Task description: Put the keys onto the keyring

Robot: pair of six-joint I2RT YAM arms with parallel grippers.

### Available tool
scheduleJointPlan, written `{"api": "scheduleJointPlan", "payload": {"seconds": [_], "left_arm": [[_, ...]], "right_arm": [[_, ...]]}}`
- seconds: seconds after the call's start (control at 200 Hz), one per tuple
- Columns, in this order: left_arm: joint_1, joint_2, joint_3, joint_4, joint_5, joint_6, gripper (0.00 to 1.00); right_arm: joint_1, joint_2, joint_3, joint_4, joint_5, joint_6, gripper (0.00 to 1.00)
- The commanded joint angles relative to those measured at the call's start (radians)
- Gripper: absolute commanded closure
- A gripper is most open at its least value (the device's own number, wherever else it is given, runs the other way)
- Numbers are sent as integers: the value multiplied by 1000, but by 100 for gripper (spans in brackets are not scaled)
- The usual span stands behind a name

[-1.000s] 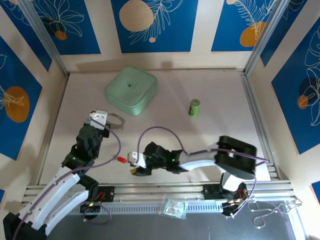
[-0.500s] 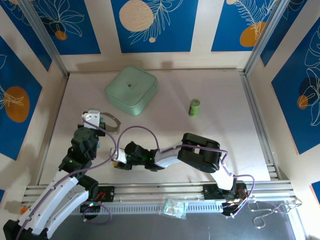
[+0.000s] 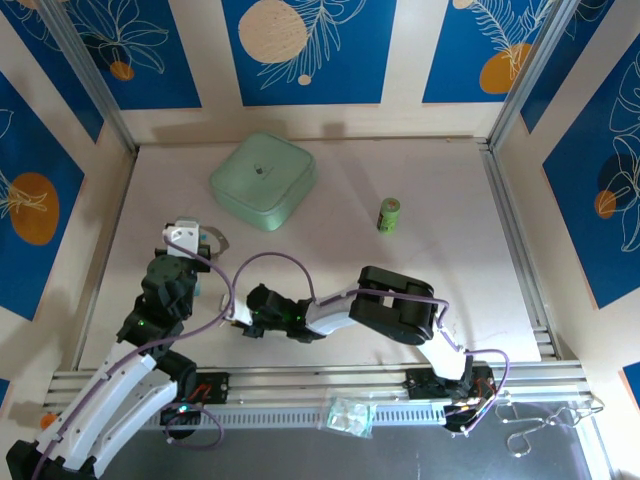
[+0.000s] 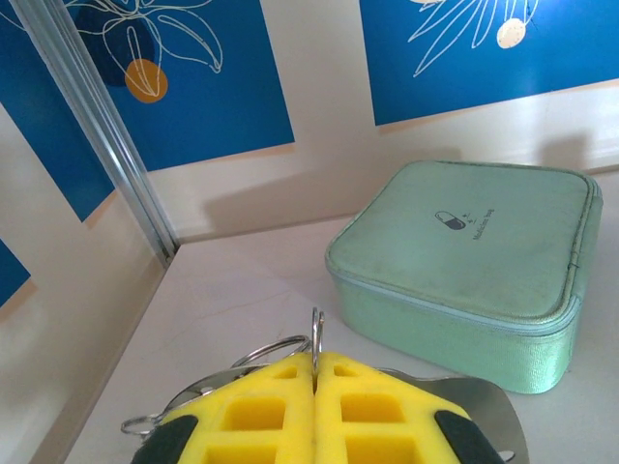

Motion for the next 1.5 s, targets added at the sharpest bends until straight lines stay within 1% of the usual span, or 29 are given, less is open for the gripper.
{"api": "scheduleJointPlan", "payload": {"seconds": [0.0, 0.1, 0.215, 0.31, 0.5, 0.65, 0.78, 0.915, 0.975, 1.06, 1.155, 1.295, 1.38, 1.44, 1.495], "left_arm": [[10, -18, 8, 45, 9, -14, 100], [10, -18, 7, 45, 13, -13, 100], [10, -17, 8, 46, 13, -5, 100], [9, -16, 9, 48, 18, 2, 100], [10, -7, 15, 48, 70, 13, 100], [10, 15, 27, 34, 173, 18, 100], [9, 40, 37, 15, 276, 23, 100], [8, 66, 47, -4, 420, 48, 100], [7, 81, 55, -21, 508, 66, 100], [5, 108, 80, -69, 667, 99, 100], [4, 133, 101, -122, 781, 130, 100], [-2, 159, 129, -180, 901, 162, 100], [-6, 192, 162, -251, 1013, 219, 100], [-10, 215, 180, -283, 1046, 237, 100], [-13, 234, 188, -303, 1079, 253, 100]], "right_arm": [[6, 22, 31, -5, 19, 0, 79], [6, 30, 39, -14, 22, 1, 81], [7, 30, 39, -14, 11, -2, 93], [8, 9, 24, -5, 9, -1, 100], [8, -139, -74, -5, -41, 11, 100], [8, -312, -208, -71, -109, 56, 100], [7, -464, -315, -194, -166, 122, 100], [-15, -619, -398, -354, -233, 212, 100], [-32, -685, -418, -438, -257, 265, 100], [-58, -771, -430, -576, -286, 344, 100], [-84, -854, -450, -696, -325, 412, 100], [-147, -917, -459, -835, -342, 533, 100], [-214, -917, -454, -901, -354, 617, 100], [-263, -912, -454, -927, -347, 670, 100], [-315, -906, -462, -923, -382, 705, 100]]}}
